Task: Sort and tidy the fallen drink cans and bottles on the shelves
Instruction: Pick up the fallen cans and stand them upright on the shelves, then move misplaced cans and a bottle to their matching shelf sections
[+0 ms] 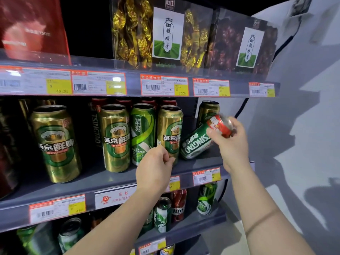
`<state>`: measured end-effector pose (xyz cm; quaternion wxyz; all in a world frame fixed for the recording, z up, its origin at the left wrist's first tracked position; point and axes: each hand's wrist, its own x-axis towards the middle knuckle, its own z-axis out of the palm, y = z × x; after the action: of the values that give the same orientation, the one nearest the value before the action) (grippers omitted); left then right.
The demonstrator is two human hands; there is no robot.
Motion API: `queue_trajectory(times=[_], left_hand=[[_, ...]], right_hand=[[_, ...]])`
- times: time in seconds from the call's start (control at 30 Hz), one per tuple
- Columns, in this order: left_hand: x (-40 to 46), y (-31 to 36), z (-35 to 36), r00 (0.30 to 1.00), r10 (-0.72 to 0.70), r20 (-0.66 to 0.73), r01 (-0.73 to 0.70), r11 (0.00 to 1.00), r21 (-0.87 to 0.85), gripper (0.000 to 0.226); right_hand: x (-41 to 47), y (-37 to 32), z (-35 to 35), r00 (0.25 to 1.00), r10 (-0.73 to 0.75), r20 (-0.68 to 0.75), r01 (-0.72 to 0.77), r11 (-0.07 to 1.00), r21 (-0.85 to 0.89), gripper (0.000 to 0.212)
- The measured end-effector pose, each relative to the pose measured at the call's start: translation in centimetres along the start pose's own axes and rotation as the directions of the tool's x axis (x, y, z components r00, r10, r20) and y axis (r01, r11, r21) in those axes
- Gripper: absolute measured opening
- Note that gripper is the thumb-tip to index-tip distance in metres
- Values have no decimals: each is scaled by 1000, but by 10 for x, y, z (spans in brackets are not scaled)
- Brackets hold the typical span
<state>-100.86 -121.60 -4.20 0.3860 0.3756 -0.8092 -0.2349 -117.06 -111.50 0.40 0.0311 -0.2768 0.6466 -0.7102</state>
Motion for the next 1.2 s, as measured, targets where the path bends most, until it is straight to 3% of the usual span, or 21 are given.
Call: queue_trajectory(times=[0.13,0.2,0.27,0.43,0.5,0.63,0.67,0.77,0.87,1.0,1.2], left_hand=[[2,-2,0,1000,-17,9,17,999,-27,34],[3,-3,-1,999,-3,33,4,1000,-31,32],[2,-2,-4,997,38,64,-36,999,-39,28],[-11,-5,-22,975,221,25,-216,969,-121,16],[-18,-13,-34,965,261,-25,-262,955,-143,14],[-26,-35,-68,962,255,-99,-269,947,-173,16],[-27,-42,-77,962,248,-116,-264,952,-158,17],[-32,-62,-106,956,227,-186,-243,968,-64,22],[-44,-87,-141,949,219,-225,-214,976,45,26],[-68,-130,-191,938,193,-287,-150,975,167,29],[-107,-196,-263,922,96,-376,16,959,283,29]], right_hand=[[1,-12,22,999,-10,-39,14,996,92,78],[1,-9,32,1000,-16,0,16,999,48,53],[0,-6,38,997,-29,70,33,998,-62,41],[-4,11,33,976,-18,216,99,924,-370,72],[-12,21,29,981,-30,194,112,897,-428,67],[-46,55,38,982,-151,-110,107,936,-335,65],[-68,53,54,976,-176,-125,134,949,-286,62],[-132,28,113,933,-348,88,359,901,-242,33],[-169,7,156,857,-409,313,483,851,-209,31],[-202,-4,202,804,-365,470,481,864,-150,28],[-264,-23,261,749,-383,541,503,860,-86,19]])
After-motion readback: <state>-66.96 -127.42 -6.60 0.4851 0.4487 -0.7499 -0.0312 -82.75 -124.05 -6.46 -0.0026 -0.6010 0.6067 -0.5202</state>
